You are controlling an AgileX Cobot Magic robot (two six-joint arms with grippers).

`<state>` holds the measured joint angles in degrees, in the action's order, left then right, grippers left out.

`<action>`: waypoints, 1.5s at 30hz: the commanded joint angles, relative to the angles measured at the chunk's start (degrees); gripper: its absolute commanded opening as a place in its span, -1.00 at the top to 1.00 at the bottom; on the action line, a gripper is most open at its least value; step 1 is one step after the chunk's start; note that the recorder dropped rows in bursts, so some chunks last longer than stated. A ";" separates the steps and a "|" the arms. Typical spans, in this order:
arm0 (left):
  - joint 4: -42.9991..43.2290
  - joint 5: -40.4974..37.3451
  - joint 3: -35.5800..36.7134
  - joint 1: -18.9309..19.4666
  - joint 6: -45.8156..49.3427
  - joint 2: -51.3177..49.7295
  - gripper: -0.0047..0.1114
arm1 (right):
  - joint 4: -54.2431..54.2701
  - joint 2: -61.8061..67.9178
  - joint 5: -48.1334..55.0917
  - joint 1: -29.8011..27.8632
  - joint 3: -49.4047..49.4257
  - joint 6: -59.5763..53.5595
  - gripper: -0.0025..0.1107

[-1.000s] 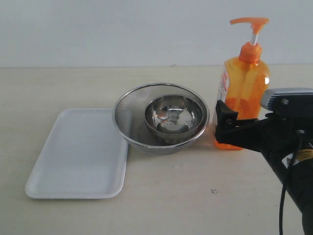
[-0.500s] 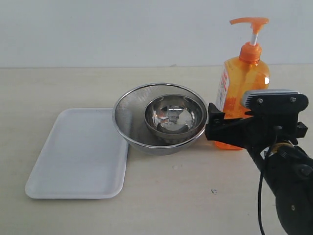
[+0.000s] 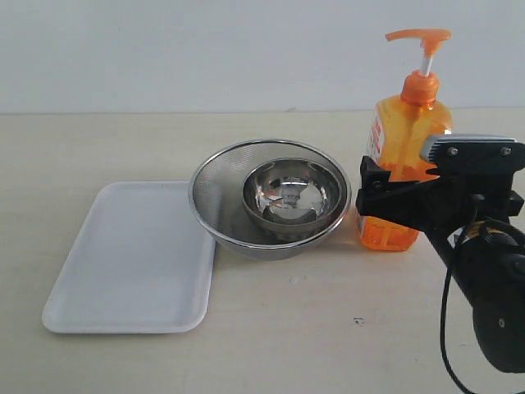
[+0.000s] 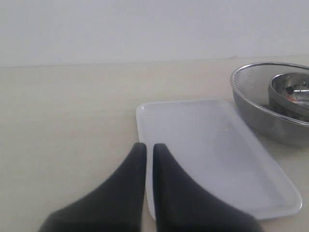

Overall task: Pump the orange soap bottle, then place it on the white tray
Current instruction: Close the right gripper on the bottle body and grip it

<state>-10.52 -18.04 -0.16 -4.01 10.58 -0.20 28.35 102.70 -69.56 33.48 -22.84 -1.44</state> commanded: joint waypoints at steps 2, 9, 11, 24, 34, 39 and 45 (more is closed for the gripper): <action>0.02 0.01 0.16 0.12 0.22 0.20 0.84 | -3.33 0.40 -0.40 -3.12 -0.35 1.44 -0.90; 0.02 0.01 0.16 0.12 0.22 0.20 0.84 | -4.78 2.56 -0.40 -3.29 -3.27 1.44 -0.90; 0.02 0.01 0.16 0.12 0.22 0.20 0.84 | -4.68 3.21 -0.40 -3.29 -3.84 0.82 -0.90; 0.02 0.01 0.16 0.12 0.22 0.20 0.84 | -5.85 3.93 -0.40 -4.97 -5.25 -1.00 -0.90; 0.02 0.01 0.16 0.12 0.22 0.20 0.84 | -7.15 5.43 -0.40 -4.97 -7.44 -4.33 -0.78; 0.02 0.01 0.16 0.12 0.22 0.20 0.84 | -6.79 7.28 -0.40 -4.97 -8.74 -4.67 -0.45; 0.02 0.01 0.16 0.12 0.22 0.20 0.84 | -7.81 7.28 -0.40 -7.31 -8.74 -2.23 -0.46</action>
<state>-10.52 -18.04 -0.16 -4.01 10.58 -0.20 21.08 110.06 -69.68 26.94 -31.44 -4.44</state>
